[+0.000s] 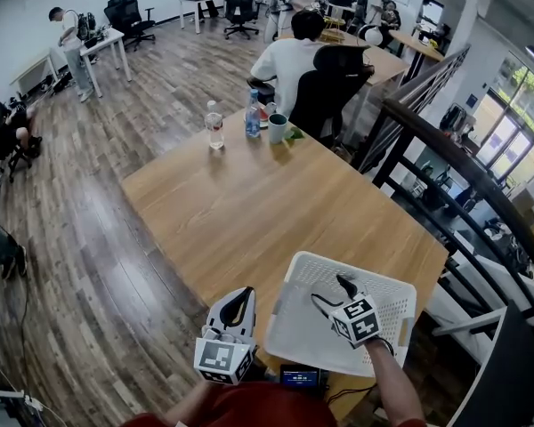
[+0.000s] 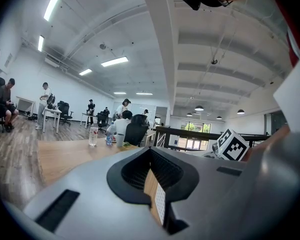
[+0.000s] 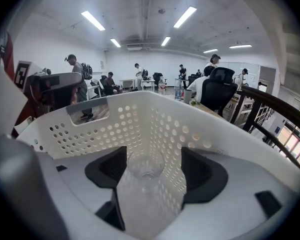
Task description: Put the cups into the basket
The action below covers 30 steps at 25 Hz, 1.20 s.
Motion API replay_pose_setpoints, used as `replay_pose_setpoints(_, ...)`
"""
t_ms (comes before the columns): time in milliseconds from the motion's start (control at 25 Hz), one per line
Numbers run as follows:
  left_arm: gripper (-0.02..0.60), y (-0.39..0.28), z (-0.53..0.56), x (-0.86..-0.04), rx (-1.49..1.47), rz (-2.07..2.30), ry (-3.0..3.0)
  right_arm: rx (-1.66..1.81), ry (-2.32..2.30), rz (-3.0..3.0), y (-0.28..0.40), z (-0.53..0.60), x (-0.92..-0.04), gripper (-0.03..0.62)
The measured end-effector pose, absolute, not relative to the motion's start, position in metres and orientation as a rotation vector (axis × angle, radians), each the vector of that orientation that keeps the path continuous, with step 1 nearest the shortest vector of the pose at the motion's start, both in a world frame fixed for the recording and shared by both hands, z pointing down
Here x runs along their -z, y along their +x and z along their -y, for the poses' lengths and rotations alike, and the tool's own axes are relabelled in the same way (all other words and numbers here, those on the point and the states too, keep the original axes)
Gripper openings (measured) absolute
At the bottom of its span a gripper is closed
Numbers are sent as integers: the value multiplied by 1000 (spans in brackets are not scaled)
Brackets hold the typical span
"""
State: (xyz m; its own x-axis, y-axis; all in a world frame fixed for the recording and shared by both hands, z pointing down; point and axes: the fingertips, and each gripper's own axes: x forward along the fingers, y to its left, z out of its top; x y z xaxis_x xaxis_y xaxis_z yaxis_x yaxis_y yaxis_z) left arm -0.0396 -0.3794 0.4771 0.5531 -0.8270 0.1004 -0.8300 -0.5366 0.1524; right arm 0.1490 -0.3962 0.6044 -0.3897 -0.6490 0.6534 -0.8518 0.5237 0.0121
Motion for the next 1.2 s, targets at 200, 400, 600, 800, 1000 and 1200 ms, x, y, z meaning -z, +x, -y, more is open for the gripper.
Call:
replay_pose_setpoints(200, 8, -38, 379, -475, -21, 1397, 2610, -425, 1255, 2166, 154, 395, -596, 318)
replay_pose_setpoints(400, 8, -37, 378, -473, -16, 1393, 2615, -413, 1313, 2204, 156, 394, -575, 318)
replay_pose_setpoints(600, 8, -38, 380, -471, -14, 1394, 2614, -354, 1391, 2266, 157, 390, -535, 318)
replay_pose_setpoints(800, 7, -35, 382, -470, -20, 1376, 2626, -325, 1450, 2307, 157, 383, -511, 318)
replay_pose_setpoints(1000, 7, -32, 386, -464, -17, 1363, 2652, -301, 1511, 2339, 157, 372, -493, 318)
replay_pose_setpoints(1200, 8, -27, 388, -460, -19, 1335, 2678, -307, 1604, 2370, 158, 364, -482, 318)
